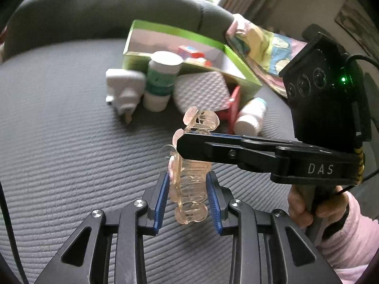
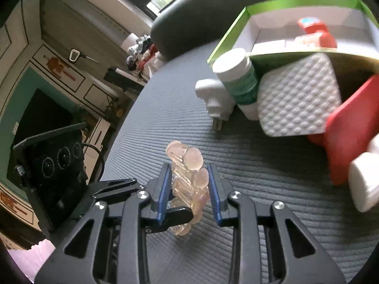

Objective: Organize rigid objects
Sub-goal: 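Lift the claw clip with the left tool while the right tool closes on it too, then carry the claw clip over the box with both tools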

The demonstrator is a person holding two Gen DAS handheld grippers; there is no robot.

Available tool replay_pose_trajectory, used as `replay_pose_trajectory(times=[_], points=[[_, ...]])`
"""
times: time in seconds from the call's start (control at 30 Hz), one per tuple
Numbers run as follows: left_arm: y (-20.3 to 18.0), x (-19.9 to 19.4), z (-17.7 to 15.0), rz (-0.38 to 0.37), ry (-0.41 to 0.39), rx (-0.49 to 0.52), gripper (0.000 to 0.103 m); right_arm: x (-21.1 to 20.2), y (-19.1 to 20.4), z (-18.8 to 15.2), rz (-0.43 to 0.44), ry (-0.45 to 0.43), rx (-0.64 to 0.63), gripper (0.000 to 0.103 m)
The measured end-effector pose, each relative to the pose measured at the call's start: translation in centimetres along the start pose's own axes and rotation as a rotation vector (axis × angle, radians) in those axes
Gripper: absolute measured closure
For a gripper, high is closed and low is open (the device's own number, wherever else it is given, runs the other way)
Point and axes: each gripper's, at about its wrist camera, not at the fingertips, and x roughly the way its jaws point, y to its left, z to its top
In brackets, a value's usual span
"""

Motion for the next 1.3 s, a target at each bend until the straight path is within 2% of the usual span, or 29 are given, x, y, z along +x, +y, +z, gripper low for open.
replay_pose_trajectory(times=[0.17, 0.43, 0.83, 0.97, 1.3], points=[[-2.3, -0.7, 1.3, -0.011, -0.031, 0.05, 0.071, -3.2, -0.1, 0.2, -0.005, -0.061, -0.006, 0.074], [-5.5, -1.4, 5.0, -0.018, -0.084, 0.127, 0.071, -7.6, 0.1, 2.6, -0.039, -0.162, -0.042, 0.074], [-9.3, -1.7, 15.6, -0.058, -0.191, 0.213, 0.071, -13.9, 0.5, 11.4, -0.121, -0.317, -0.122, 0.074], [-9.7, 0.3, 18.6, -0.076, -0.183, 0.204, 0.071, -14.7, -1.6, 14.2, -0.144, -0.322, -0.108, 0.074], [-8.2, 8.2, 19.6, -0.107, -0.086, 0.127, 0.071, -12.5, -8.7, 15.3, -0.208, -0.253, -0.046, 0.074]])
